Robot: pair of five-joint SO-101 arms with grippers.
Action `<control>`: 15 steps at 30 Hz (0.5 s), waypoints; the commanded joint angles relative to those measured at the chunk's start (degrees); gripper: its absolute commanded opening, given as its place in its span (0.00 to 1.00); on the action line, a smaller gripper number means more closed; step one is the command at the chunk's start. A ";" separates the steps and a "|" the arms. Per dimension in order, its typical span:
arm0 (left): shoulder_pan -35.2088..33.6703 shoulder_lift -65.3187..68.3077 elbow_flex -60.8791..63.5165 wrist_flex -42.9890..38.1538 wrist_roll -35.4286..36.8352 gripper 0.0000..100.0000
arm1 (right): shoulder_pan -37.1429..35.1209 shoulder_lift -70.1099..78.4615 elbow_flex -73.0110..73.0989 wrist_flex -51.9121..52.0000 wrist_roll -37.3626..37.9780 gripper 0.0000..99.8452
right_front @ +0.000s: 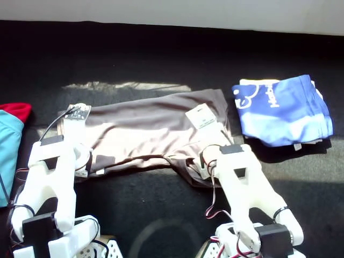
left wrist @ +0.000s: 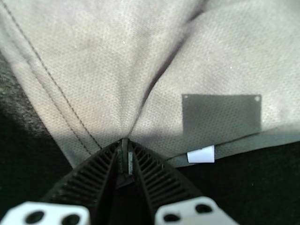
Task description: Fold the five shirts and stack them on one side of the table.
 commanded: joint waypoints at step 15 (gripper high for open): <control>0.31 0.31 0.40 -0.79 -0.09 0.01 | -10.42 -13.76 -3.74 13.93 0.18 0.01</control>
